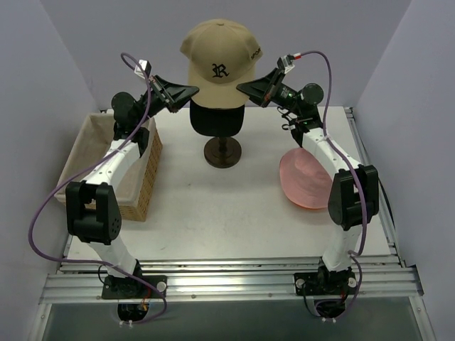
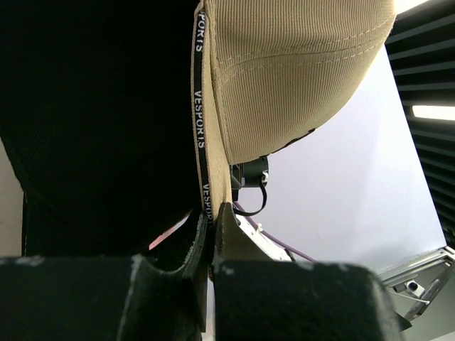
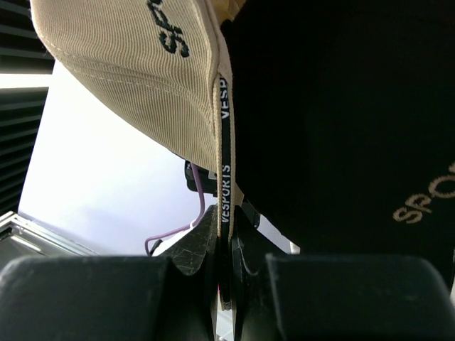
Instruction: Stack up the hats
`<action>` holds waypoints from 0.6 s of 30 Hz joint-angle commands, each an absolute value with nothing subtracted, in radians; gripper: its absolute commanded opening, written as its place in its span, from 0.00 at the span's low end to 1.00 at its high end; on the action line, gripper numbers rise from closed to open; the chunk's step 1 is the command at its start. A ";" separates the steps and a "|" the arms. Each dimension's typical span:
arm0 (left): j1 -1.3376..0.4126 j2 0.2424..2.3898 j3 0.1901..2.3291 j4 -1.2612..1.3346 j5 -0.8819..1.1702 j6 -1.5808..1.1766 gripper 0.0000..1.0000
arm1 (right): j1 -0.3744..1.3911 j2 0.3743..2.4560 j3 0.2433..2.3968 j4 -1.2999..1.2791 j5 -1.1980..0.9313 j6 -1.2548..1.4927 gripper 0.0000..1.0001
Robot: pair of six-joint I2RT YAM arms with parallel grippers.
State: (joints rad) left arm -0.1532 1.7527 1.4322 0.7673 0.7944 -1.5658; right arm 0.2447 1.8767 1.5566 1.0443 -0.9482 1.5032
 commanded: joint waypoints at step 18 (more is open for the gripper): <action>-0.167 1.695 1.301 0.673 0.867 -1.434 0.02 | 0.247 1.773 1.391 1.140 -0.888 1.466 0.00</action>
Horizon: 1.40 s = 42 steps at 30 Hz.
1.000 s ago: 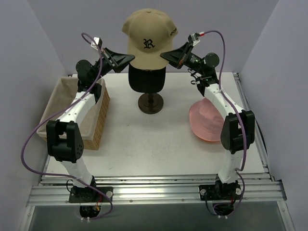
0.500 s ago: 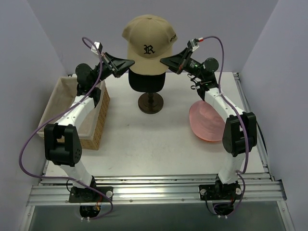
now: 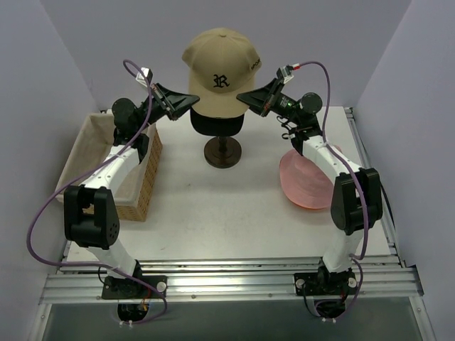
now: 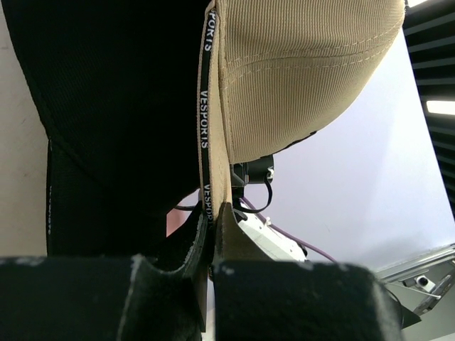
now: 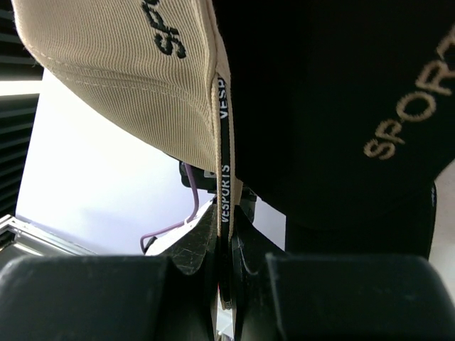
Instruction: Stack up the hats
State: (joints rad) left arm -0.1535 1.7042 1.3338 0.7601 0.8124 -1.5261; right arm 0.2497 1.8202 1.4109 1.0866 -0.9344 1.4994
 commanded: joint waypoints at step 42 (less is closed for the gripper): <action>-0.186 1.646 1.272 0.417 0.815 -1.148 0.36 | 0.199 1.730 1.282 1.132 -0.881 1.388 0.18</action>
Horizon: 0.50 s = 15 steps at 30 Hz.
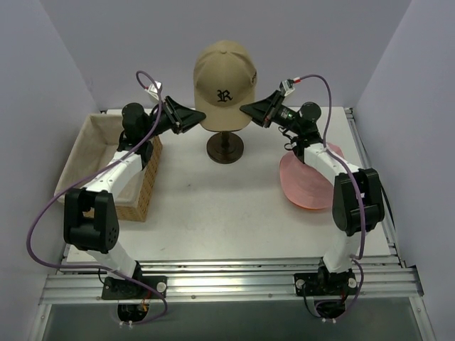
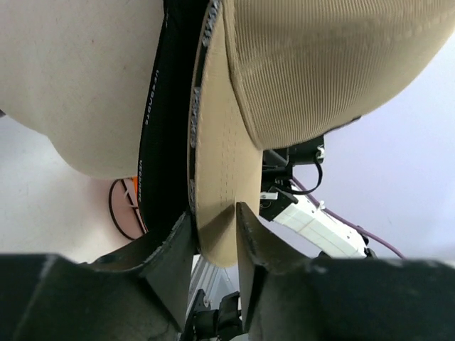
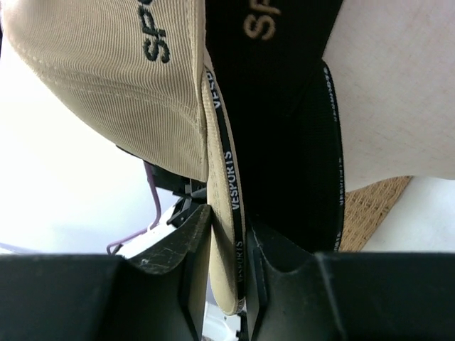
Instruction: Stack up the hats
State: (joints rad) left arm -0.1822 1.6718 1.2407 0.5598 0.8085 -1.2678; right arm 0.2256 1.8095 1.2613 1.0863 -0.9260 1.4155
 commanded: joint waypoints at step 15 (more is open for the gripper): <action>-0.169 1.591 1.304 0.259 0.755 -1.043 0.46 | 0.181 1.672 1.278 0.979 -0.847 1.267 0.31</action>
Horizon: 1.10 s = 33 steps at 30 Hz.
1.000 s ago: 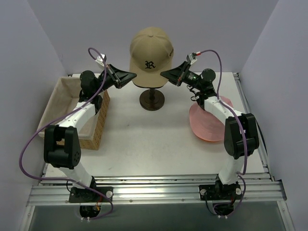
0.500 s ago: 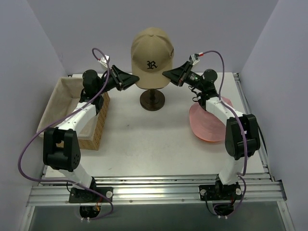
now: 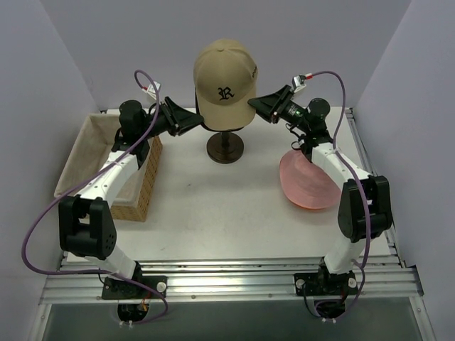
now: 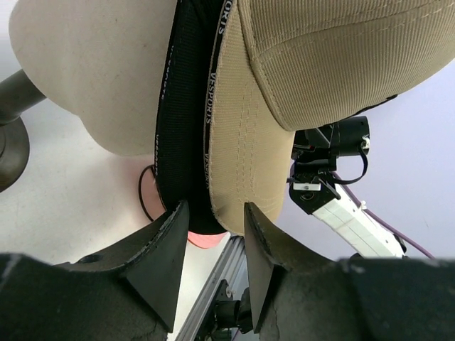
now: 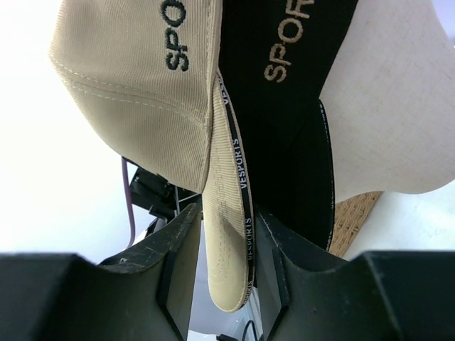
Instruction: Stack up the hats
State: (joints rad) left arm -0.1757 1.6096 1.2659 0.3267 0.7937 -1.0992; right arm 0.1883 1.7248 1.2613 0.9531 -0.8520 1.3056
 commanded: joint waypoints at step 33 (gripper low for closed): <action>-0.179 1.522 1.348 0.224 0.655 -0.948 0.49 | 0.247 1.611 1.330 0.560 -0.689 0.911 0.12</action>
